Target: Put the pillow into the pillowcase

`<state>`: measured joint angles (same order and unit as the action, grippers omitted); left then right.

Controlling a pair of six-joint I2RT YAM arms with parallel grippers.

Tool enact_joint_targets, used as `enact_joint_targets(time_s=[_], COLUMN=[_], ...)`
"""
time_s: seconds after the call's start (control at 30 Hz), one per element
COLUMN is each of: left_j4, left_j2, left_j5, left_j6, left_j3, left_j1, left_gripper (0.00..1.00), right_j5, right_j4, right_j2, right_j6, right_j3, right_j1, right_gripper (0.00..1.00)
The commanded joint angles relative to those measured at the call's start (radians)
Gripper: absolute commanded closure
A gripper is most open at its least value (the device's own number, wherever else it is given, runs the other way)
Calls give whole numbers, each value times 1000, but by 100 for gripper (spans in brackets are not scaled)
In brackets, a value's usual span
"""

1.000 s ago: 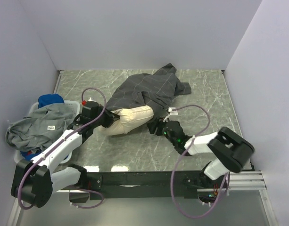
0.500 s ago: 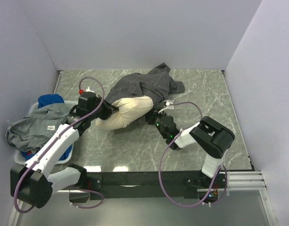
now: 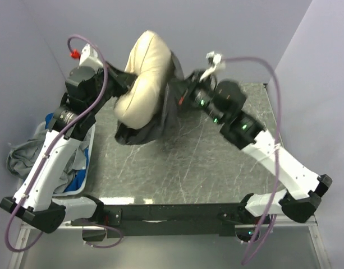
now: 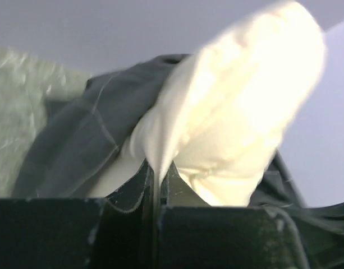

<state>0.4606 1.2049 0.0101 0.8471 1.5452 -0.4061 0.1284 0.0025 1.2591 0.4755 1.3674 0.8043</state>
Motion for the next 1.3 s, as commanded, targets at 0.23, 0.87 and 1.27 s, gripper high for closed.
enact_joint_targets(time_s=[0.23, 0.87, 1.27], left_j4=[33, -76, -53], left_j2=[67, 177, 260], left_j5=[297, 39, -62], left_j6=[-282, 9, -209], left_j3=[260, -205, 32], left_j1=[-166, 182, -222], left_gripper=[98, 99, 97], right_j5=[-218, -191, -82], right_j4=[-654, -683, -362], right_j2=[368, 173, -118], right_j6=[-68, -158, 0], right_j3=[1061, 761, -152], right_j1=[-127, -83, -287], right_gripper=[100, 100, 100])
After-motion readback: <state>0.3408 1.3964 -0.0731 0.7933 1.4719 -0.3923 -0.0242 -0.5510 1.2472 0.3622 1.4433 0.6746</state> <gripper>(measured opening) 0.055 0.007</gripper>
